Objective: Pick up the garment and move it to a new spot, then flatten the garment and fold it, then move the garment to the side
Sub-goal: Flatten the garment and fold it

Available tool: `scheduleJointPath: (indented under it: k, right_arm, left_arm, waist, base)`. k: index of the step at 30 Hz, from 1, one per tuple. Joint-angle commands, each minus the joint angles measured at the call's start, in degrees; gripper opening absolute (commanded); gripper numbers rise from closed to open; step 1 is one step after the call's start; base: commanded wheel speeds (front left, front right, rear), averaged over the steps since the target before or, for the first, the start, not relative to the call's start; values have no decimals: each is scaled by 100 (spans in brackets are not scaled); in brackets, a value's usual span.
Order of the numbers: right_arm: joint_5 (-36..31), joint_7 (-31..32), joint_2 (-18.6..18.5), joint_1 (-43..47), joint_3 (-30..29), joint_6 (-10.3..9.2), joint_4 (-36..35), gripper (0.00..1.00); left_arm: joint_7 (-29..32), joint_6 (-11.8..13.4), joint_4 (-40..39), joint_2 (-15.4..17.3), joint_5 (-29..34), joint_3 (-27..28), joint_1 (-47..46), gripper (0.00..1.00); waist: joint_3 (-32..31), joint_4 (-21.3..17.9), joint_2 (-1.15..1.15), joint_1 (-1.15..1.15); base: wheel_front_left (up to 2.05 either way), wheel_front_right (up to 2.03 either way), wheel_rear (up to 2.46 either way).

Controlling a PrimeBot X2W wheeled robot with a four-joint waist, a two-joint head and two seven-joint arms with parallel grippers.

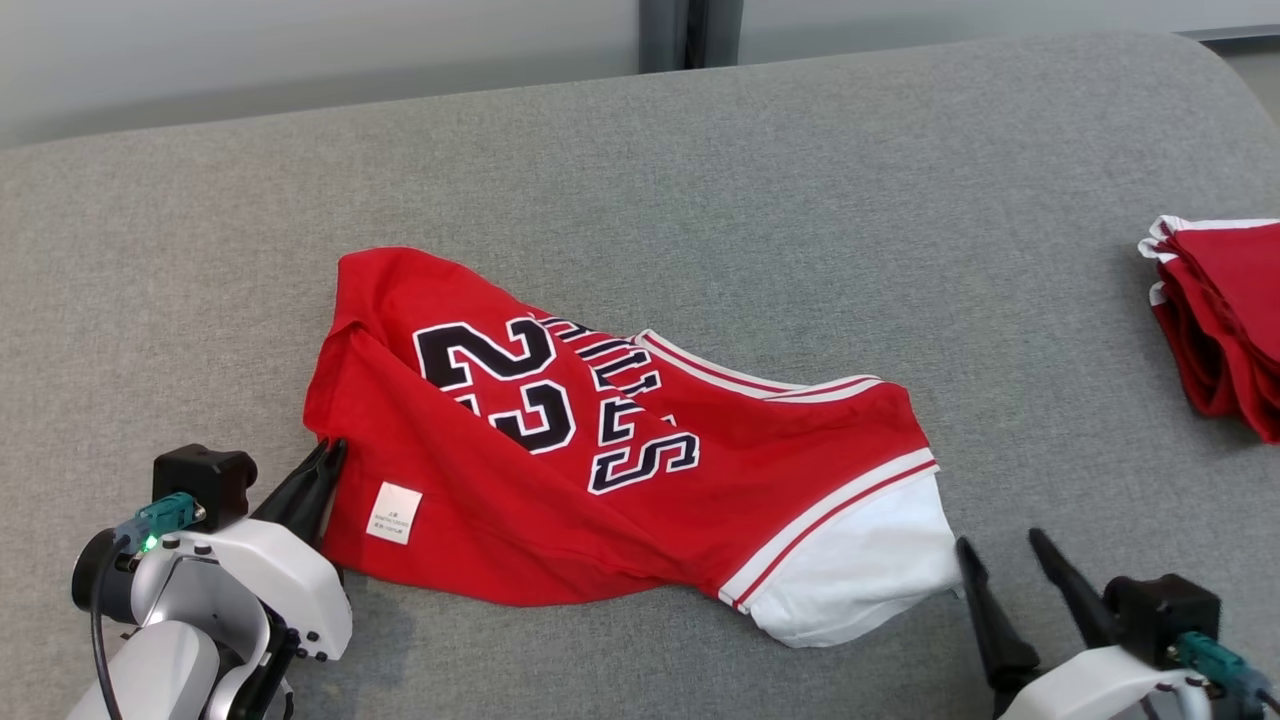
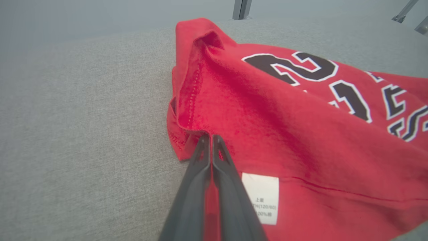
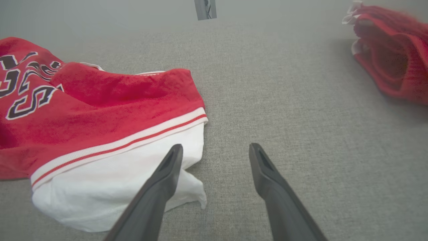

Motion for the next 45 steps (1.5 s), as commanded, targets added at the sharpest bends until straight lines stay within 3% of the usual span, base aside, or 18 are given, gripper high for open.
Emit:
scheduleJointPath:
  k: [1,8,9,10,11,17,28,36,45]
  right_arm:
    - [101,-13,-21,-14,49,-2,88,100]
    - [312,-7,-20,-366,403,-2,1101,98]
    - [366,-27,-20,-394,454,-1,1186,45]
    - [404,-55,-22,-416,479,-1,1248,3]
    - [440,-44,-21,-418,508,-1,1301,0]
    - [567,-345,-24,-576,410,-1,932,0]
    - [213,-1010,-23,-1278,66,-1,-906,0]
    - [29,-984,-115,-2145,-343,-2,-1939,0]
    - [-20,-700,-271,-2916,-648,-2,-2600,0]
  left_arm:
    - [16,35,-57,50,-16,29,28,0]
    - [-13,112,-277,40,-78,55,89,0]
    - [-36,120,-295,41,-85,68,100,0]
    - [-55,135,-318,49,-94,80,116,0]
    - [-87,153,-354,48,-113,112,126,0]
    - [-278,274,-789,137,-132,293,205,0]
    - [-125,692,-2333,428,-324,827,262,0]
    - [-25,984,-3466,697,-287,1300,-39,0]
    - [107,1167,-4219,990,-103,1647,-496,0]
  waist:
    - [20,17,0,0]
    - [56,94,0,0]
    - [52,100,0,0]
    - [48,104,0,0]
    - [42,105,0,0]
    - [-23,75,0,0]
    - [-260,83,0,0]
    - [-406,186,0,0]
    - [-589,231,0,0]
  base:
    - [0,0,0]
    - [0,0,0]
    - [0,0,0]
    - [0,0,0]
    - [0,0,0]
    - [0,0,0]
    - [0,0,0]
    - [0,0,0]
    - [0,0,0]
